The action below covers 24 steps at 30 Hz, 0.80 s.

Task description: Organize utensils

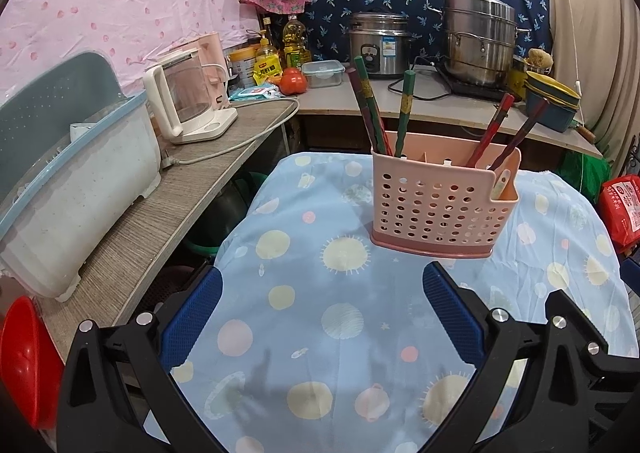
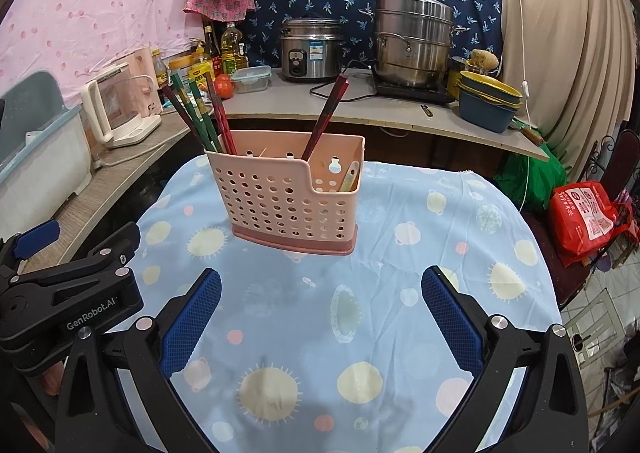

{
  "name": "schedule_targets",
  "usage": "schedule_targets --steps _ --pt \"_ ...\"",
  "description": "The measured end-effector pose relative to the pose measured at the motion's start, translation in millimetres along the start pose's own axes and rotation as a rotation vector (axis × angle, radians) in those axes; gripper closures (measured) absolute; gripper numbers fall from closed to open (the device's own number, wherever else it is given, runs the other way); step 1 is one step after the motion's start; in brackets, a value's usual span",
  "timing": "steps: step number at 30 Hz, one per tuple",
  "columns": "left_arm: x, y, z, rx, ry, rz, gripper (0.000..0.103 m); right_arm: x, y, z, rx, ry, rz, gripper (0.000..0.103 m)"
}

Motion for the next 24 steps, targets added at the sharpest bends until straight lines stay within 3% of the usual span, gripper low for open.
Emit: schedule_targets --steps 24 --pt "0.1 -0.2 0.7 -0.003 0.002 0.000 0.007 0.1 -0.4 0.5 -0.001 -0.001 0.000 0.006"
Point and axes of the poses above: each gripper's, at about its wrist camera, not at the fingertips, and z roughly against the way its jaws point, y to its left, x to its top, the point moved 3 cm from there along -z, roughly the way its jaws point, and after that the axes turned 4 degrees about x, right-handed, at the moved point
